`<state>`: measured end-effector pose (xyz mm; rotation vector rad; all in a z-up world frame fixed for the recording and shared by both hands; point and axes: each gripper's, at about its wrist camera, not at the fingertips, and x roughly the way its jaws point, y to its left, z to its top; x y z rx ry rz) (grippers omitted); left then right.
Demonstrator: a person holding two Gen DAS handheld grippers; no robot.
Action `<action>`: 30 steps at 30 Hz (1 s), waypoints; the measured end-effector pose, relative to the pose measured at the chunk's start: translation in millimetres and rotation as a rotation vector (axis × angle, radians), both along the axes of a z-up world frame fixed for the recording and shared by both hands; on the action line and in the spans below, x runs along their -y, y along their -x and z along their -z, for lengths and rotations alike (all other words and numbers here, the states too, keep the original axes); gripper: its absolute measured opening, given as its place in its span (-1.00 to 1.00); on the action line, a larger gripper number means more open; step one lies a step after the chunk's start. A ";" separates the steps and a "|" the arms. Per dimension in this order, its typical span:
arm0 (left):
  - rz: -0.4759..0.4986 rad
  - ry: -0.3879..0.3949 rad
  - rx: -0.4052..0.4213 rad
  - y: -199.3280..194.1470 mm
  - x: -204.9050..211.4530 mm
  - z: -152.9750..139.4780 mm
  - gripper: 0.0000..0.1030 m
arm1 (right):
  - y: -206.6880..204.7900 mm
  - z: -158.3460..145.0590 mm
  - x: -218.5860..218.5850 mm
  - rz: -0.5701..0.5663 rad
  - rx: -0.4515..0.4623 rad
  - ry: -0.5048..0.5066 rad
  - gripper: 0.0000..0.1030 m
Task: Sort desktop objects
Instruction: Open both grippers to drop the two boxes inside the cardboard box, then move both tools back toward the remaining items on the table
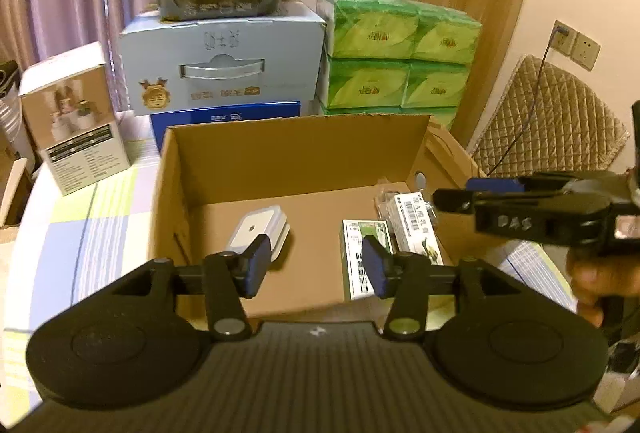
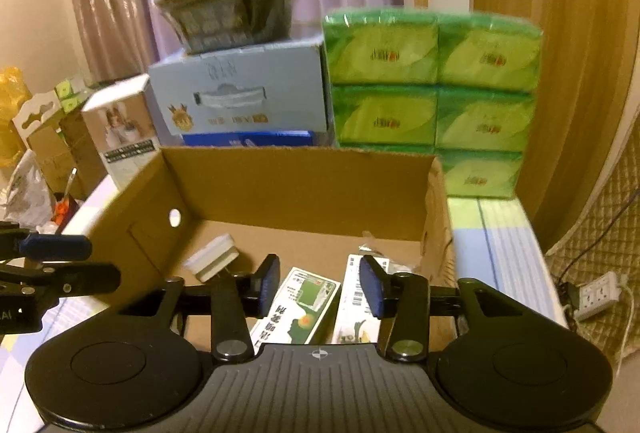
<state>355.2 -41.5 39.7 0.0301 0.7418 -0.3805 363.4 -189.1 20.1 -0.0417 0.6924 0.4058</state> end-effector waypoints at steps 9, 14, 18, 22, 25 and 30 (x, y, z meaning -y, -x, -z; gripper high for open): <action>0.012 -0.023 0.016 64.0 -24.5 -16.0 0.11 | 77.5 -30.3 6.4 -0.068 0.041 -0.013 0.32; 0.033 -0.035 0.016 99.7 -34.8 -17.2 0.55 | 120.3 -26.4 15.1 -0.101 0.023 0.006 0.56; 0.047 -0.041 -0.003 130.1 -38.9 -9.8 0.67 | 152.4 -18.1 24.9 -0.115 0.005 0.020 0.78; 0.061 -0.047 -0.035 159.9 -39.4 5.0 0.78 | 181.4 -7.1 33.0 -0.128 -0.013 0.031 0.88; 0.077 -0.062 -0.056 181.3 -39.2 16.3 0.83 | 196.4 0.8 40.1 -0.126 -0.031 0.039 0.95; 0.095 -0.075 -0.080 207.0 -36.0 30.6 0.87 | 216.1 17.1 53.5 -0.102 -0.057 0.060 0.96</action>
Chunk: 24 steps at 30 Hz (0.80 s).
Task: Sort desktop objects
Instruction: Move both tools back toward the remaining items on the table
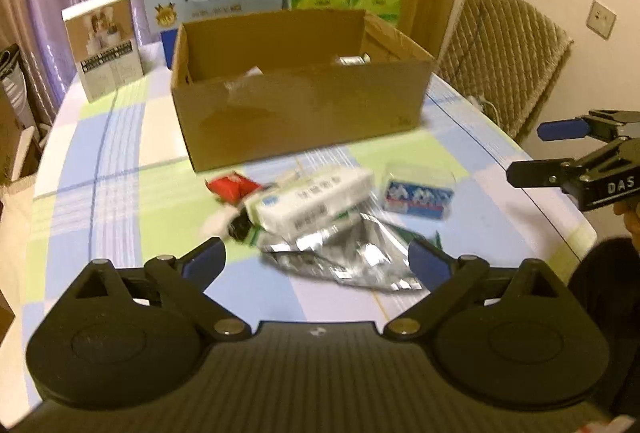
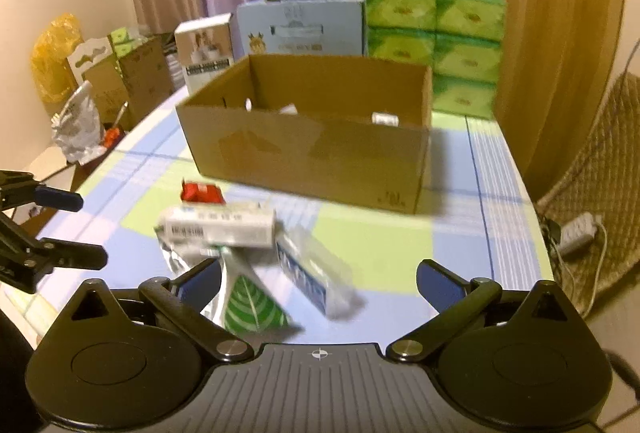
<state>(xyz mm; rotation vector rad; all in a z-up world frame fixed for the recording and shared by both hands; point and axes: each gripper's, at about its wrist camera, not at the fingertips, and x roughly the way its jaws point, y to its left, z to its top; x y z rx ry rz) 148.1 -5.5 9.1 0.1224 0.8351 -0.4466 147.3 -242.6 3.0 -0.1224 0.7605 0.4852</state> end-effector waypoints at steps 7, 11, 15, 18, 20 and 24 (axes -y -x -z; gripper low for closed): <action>-0.061 0.053 -0.045 18.5 4.3 18.8 0.92 | 22.2 24.5 12.9 0.018 -0.040 0.030 0.96; -0.106 0.107 -0.097 22.7 8.5 32.7 0.92 | 28.4 32.9 21.1 0.033 -0.060 0.036 0.96; -0.136 0.120 -0.127 22.6 14.7 41.1 0.92 | 26.8 35.1 27.3 0.038 -0.064 0.052 0.96; -0.171 0.171 -0.172 17.5 17.3 46.4 0.92 | 21.8 34.6 27.8 0.021 -0.058 0.072 0.96; -0.187 0.203 -0.195 12.9 20.2 48.5 0.92 | 17.8 35.9 26.2 0.000 -0.053 0.091 0.96; -0.201 0.197 -0.214 2.1 30.2 53.2 0.92 | 6.3 42.6 20.3 -0.073 -0.058 0.139 0.96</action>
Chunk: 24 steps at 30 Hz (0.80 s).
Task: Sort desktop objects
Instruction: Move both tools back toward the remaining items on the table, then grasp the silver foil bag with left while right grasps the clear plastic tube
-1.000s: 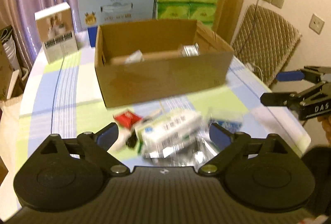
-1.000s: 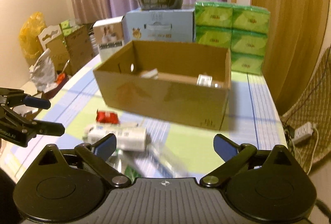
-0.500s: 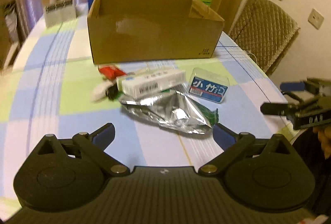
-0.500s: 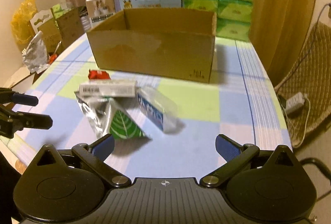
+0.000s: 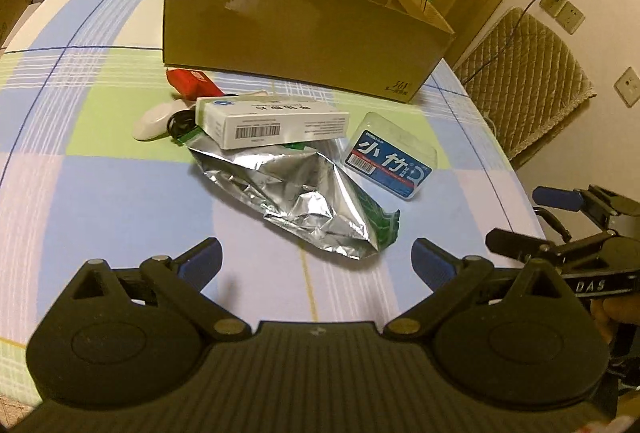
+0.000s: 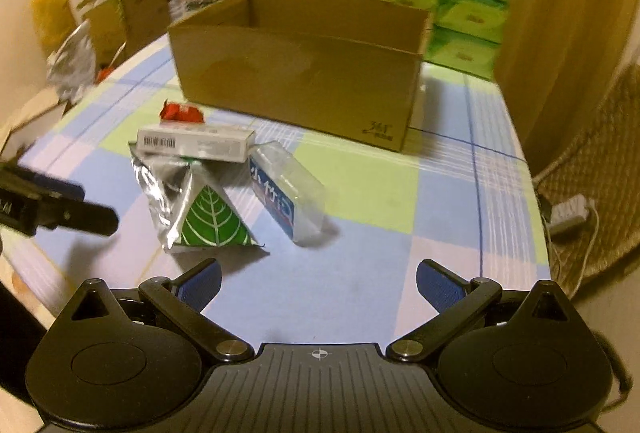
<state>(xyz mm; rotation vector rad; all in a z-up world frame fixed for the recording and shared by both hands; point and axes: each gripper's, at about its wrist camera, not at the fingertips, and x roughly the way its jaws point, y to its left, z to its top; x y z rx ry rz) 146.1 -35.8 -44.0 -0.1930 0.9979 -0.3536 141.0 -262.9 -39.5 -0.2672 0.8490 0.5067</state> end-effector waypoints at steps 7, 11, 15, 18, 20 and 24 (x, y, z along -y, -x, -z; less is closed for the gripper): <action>-0.043 0.000 -0.037 -22.8 13.0 15.1 0.93 | -24.9 11.5 -3.9 -0.112 -0.003 0.060 0.96; -0.068 0.006 -0.042 -32.8 22.4 24.4 0.93 | -42.9 16.2 -1.8 -0.118 -0.017 0.059 0.96; -0.081 0.010 -0.064 -40.1 34.5 36.1 0.92 | -56.3 20.0 -4.7 -0.141 -0.016 0.074 0.96; -0.065 -0.004 -0.094 -41.5 44.8 44.2 0.67 | -66.2 25.7 -7.6 -0.155 -0.033 0.080 0.96; -0.037 0.017 -0.118 -39.9 47.9 49.6 0.38 | -71.3 29.0 -8.9 -0.155 -0.043 0.076 0.96; -0.044 0.002 -0.110 -33.7 42.6 49.4 -0.14 | -75.9 31.2 -11.7 -0.153 -0.056 0.064 0.96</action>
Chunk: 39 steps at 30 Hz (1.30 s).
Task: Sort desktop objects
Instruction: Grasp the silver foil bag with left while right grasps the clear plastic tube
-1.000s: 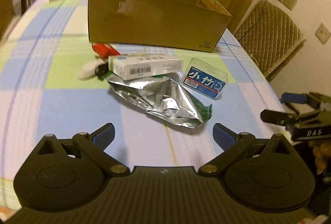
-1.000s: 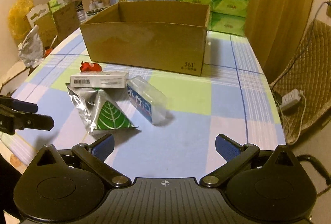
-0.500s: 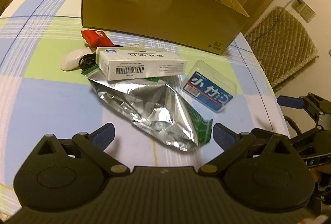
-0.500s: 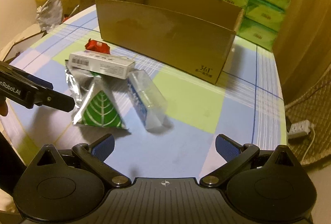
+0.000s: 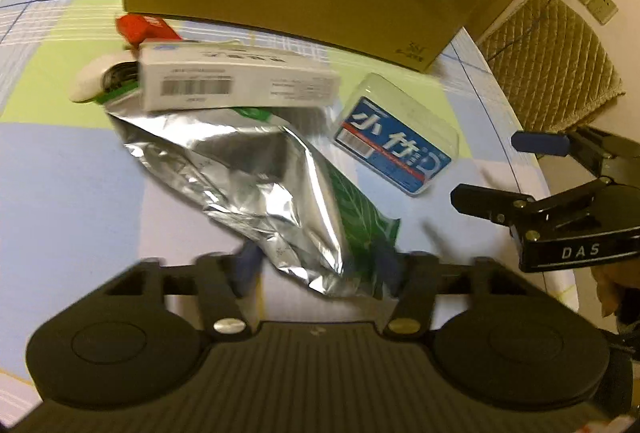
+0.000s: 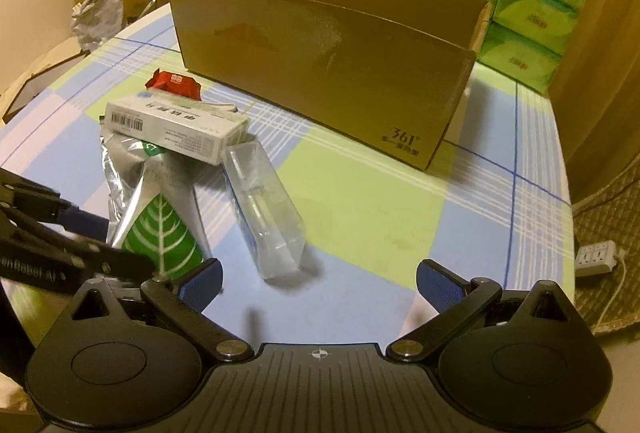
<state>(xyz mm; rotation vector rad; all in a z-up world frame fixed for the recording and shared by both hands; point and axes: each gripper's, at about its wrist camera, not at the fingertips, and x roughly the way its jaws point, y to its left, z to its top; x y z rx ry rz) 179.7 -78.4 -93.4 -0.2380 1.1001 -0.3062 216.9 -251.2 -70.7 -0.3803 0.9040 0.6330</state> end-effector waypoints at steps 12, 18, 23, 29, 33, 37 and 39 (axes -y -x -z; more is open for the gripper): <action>-0.009 -0.155 0.038 33.4 -73.8 -26.6 -0.58 | 14.0 -3.5 -9.0 -0.032 -0.001 -0.004 0.96; 0.012 -0.194 0.066 23.6 -81.6 -35.5 0.05 | 7.2 -6.0 -17.4 -0.038 0.011 -0.005 0.96; 0.126 -0.226 0.091 3.8 -62.0 -33.4 0.39 | -4.5 -1.5 -25.5 -0.043 -0.005 -0.001 0.94; 0.229 -0.226 0.072 -25.2 -44.4 -22.9 0.50 | -22.5 11.2 -41.1 -0.041 -0.057 -0.011 0.39; 0.294 -0.229 0.054 -38.9 -30.4 -15.0 0.51 | -31.0 19.7 -49.5 -0.014 -0.086 -0.003 -0.37; 0.326 -0.239 0.042 -49.1 -18.3 -6.9 0.51 | -32.1 20.0 -47.9 0.030 -0.119 -0.009 -0.45; 0.340 -0.244 0.032 -52.2 -14.4 -3.2 0.51 | -31.0 17.7 -42.3 0.044 -0.163 -0.045 -0.45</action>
